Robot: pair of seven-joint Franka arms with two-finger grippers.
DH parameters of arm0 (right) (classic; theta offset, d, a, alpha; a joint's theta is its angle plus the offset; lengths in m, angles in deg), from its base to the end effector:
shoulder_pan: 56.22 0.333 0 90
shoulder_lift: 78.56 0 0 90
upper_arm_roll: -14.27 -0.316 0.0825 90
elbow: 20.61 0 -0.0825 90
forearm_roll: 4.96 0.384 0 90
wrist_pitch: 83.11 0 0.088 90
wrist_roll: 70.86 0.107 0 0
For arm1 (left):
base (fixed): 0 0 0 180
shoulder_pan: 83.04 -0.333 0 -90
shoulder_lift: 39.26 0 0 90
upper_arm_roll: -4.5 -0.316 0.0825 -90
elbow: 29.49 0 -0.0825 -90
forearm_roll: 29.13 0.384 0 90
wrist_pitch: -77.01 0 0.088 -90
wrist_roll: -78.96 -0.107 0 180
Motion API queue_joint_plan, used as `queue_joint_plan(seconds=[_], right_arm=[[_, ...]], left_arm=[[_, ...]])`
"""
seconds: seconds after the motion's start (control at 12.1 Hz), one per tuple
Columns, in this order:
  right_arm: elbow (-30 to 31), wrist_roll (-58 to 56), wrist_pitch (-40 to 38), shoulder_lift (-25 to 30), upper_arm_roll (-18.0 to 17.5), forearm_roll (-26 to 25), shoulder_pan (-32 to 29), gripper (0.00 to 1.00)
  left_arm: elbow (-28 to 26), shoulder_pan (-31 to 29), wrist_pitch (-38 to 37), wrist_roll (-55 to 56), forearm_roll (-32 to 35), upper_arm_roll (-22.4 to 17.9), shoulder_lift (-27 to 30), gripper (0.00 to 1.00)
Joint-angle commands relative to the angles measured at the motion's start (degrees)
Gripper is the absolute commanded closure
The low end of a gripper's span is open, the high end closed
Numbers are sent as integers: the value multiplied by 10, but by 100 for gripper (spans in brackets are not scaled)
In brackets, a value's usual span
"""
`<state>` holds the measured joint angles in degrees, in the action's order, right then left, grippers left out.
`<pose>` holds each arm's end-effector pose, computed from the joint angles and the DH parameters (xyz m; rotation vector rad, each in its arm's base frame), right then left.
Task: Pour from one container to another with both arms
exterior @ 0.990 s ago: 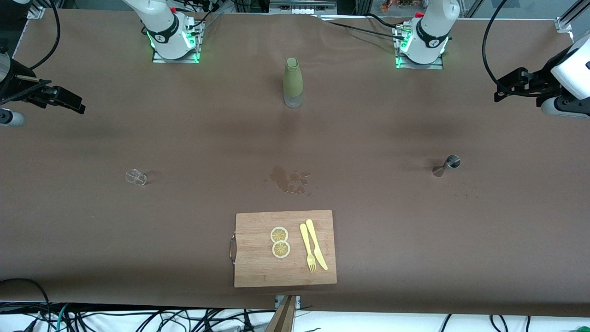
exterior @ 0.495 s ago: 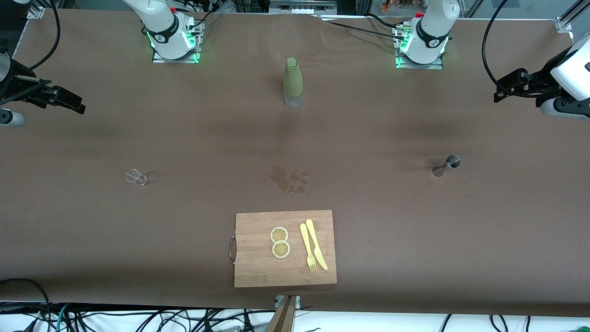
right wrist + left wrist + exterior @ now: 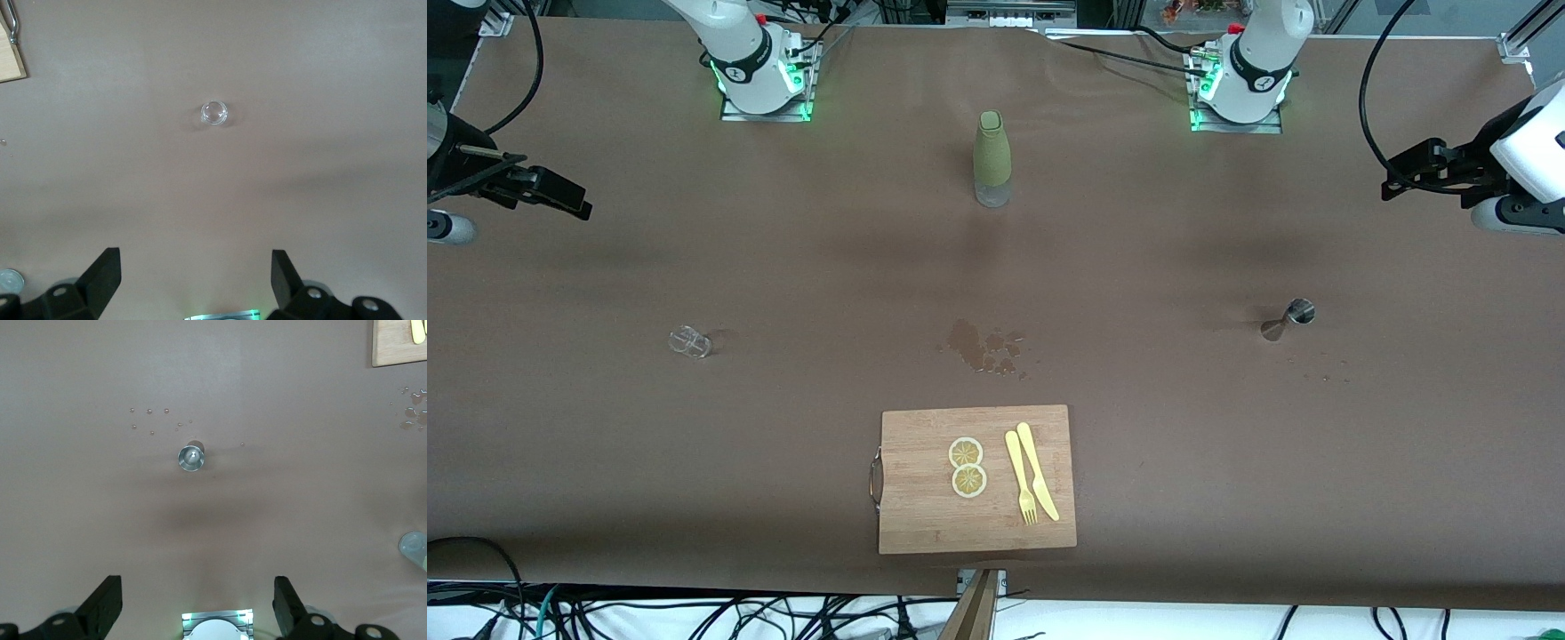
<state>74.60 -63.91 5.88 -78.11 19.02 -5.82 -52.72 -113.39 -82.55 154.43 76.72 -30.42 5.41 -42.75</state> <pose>0.5462 -0.0137 0.5847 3.1104 -0.2221 -0.1559 0.5493 -0.0159 0.6227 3.1036 -0.1033 -0.2706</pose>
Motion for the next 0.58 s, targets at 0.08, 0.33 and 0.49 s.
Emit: queue_joint_plan(seconds=[0.08,0.33,0.49], right_arm=[[-8,5,-7,-3,6,3,7,0],[-8,4,-8,-3,6,3,7,0],[-8,4,-8,-3,6,3,7,0]], left_arm=[[-1,-4,-2,1,-8,-4,8,0],[-1,-7,1,0,-3,-5,9,0],[-9,-7,1,6,-3,-3,14,0]])
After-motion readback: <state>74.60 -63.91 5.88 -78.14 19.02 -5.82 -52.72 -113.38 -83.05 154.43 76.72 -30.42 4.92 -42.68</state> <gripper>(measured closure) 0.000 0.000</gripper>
